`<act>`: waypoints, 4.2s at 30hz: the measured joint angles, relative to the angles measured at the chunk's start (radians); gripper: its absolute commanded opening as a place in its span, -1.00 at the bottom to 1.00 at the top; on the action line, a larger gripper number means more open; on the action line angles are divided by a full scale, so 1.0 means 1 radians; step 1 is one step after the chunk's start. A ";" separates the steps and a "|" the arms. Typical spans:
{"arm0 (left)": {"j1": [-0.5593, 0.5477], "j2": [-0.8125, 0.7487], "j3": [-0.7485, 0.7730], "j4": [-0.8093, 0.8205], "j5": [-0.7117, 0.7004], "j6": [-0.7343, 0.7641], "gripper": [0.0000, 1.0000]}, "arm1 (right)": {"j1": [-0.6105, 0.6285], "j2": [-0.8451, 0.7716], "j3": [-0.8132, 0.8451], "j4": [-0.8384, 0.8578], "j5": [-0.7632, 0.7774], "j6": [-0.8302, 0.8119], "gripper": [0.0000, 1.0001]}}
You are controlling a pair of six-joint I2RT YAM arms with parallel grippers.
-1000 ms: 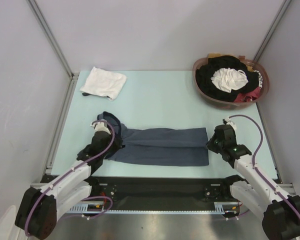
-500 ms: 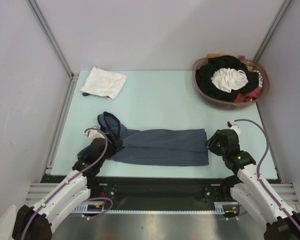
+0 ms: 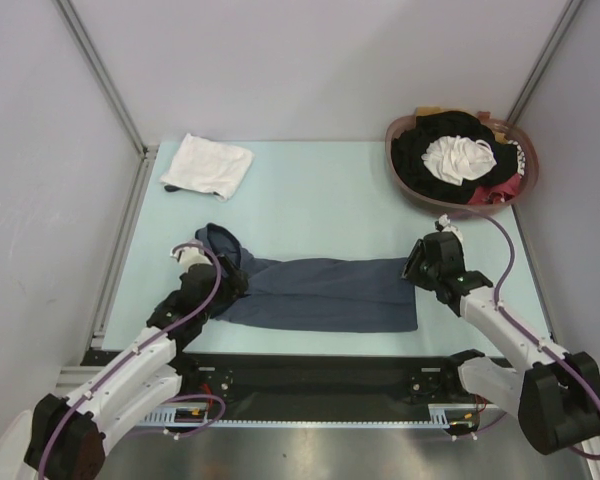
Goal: Fold and stack the tank tops
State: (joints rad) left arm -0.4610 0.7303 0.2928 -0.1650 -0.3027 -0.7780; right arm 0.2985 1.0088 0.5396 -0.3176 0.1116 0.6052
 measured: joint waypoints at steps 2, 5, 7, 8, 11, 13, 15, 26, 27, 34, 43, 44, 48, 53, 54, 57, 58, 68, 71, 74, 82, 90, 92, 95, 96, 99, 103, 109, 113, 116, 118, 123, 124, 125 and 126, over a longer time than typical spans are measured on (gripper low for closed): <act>0.000 0.011 0.006 0.002 0.004 0.009 0.67 | -0.003 0.041 0.010 0.031 -0.015 -0.008 -0.30; 0.000 0.067 0.035 0.005 0.029 0.028 0.54 | -0.006 0.081 0.011 0.048 -0.031 -0.005 -0.31; -0.001 0.102 0.051 0.011 0.045 0.037 0.54 | -0.006 0.087 0.007 0.048 -0.035 0.001 -0.11; -0.001 0.116 0.055 0.013 0.053 0.043 0.54 | -0.006 0.085 0.004 0.047 -0.034 0.010 0.06; -0.001 0.137 0.057 0.015 0.069 0.051 0.47 | -0.006 0.068 -0.019 0.038 -0.028 0.027 0.10; -0.001 0.144 0.057 0.017 0.079 0.055 0.19 | -0.006 0.032 -0.047 0.022 -0.021 0.035 0.09; -0.001 0.153 0.059 0.023 0.095 0.066 -0.06 | -0.006 -0.014 -0.072 0.000 -0.016 0.041 -0.06; -0.002 0.231 0.084 0.037 0.158 0.100 -0.25 | -0.026 -0.008 -0.100 -0.014 -0.044 0.058 0.06; -0.002 0.231 0.084 0.037 0.159 0.104 -0.35 | -0.026 -0.005 -0.106 -0.014 -0.049 0.058 -0.03; -0.002 0.223 0.093 0.035 0.168 0.130 -0.71 | -0.041 -0.014 -0.139 -0.016 -0.079 0.072 -1.00; -0.002 0.190 0.120 -0.010 0.185 0.148 -0.99 | -0.143 -0.056 -0.137 -0.046 -0.111 0.059 -0.98; -0.002 0.187 0.120 -0.018 0.191 0.146 -1.00 | -0.153 -0.057 -0.137 -0.049 -0.119 0.056 -0.93; -0.003 0.175 0.108 -0.027 0.211 0.130 -0.86 | -0.173 -0.057 -0.137 -0.050 -0.139 0.051 -0.87; -0.017 0.159 0.045 -0.028 0.213 0.089 -0.34 | -0.190 -0.032 -0.137 -0.039 -0.158 0.048 -0.81; -0.022 0.152 0.030 -0.029 0.211 0.077 0.02 | -0.196 -0.023 -0.137 -0.036 -0.163 0.048 -0.73; -0.034 0.134 0.008 -0.047 0.201 0.048 0.34 | -0.210 0.002 -0.137 -0.027 -0.177 0.045 -0.26; -0.035 0.130 0.008 -0.056 0.194 0.039 0.40 | -0.213 0.006 -0.137 -0.028 -0.178 0.043 -0.15; -0.037 0.071 0.100 -0.165 0.081 0.057 0.95 | -0.219 -0.079 -0.139 -0.032 -0.169 0.023 0.27; -0.036 0.090 0.154 -0.178 0.057 0.075 0.94 | -0.220 -0.055 -0.122 -0.035 -0.169 0.004 0.36; -0.029 0.099 0.179 -0.188 0.047 0.083 0.94 | -0.220 -0.004 -0.089 -0.021 -0.174 -0.014 0.27; -0.027 0.039 0.180 -0.246 0.059 0.090 0.96 | -0.232 0.203 -0.026 0.078 -0.211 -0.031 0.16; -0.026 -0.011 0.181 -0.292 0.097 0.092 0.97 | -0.232 0.328 0.014 0.199 -0.256 -0.011 -0.31; -0.026 -0.011 0.180 -0.291 0.122 0.083 0.96 | -0.232 0.331 0.007 0.208 -0.257 -0.003 -0.57; -0.025 -0.011 0.176 -0.271 0.175 0.067 0.96 | -0.236 0.351 0.004 0.218 -0.261 0.004 -0.95; -0.025 -0.012 0.171 -0.261 0.187 0.061 0.97 | -0.238 0.358 0.005 0.222 -0.262 0.006 -1.00; -0.025 -0.010 0.154 -0.254 0.220 0.051 0.97 | -0.253 0.383 0.018 0.226 -0.283 0.012 -1.00; -0.025 -0.002 0.145 -0.238 0.254 0.041 0.97 | -0.301 0.423 0.043 0.239 -0.321 0.014 -1.00; -0.025 0.029 0.134 -0.179 0.304 0.019 0.97 | -0.461 0.379 0.015 0.262 -0.266 0.055 -1.00; -0.025 0.062 0.108 -0.136 0.343 0.000 0.96 | -0.491 0.253 -0.046 0.263 -0.177 0.082 -1.00; -0.025 0.073 0.071 -0.089 0.388 -0.029 0.94 | -0.499 0.237 -0.049 0.266 -0.157 0.090 -1.00; -0.025 0.075 0.045 -0.064 0.415 -0.051 0.90 | -0.507 0.242 -0.050 0.265 -0.156 0.096 -1.00; -0.025 0.051 -0.011 -0.050 0.441 -0.141 0.82 | -0.523 0.256 -0.051 0.267 -0.158 0.103 -1.00; -0.025 0.033 -0.017 -0.064 0.436 -0.159 0.84 | -0.524 0.256 -0.051 0.267 -0.158 0.103 -1.00; -0.025 0.010 -0.017 -0.086 0.425 -0.175 0.85 | -0.524 0.256 -0.051 0.268 -0.158 0.103 -1.00; -0.025 -0.014 -0.017 -0.108 0.402 -0.190 0.86 | -0.524 0.256 -0.052 0.269 -0.158 0.103 -1.00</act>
State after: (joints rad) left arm -0.4858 0.7158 0.2756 -0.2733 0.0998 -0.9684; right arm -0.2253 1.2644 0.4877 -0.0490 -0.0460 0.7078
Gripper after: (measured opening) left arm 0.920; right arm 0.022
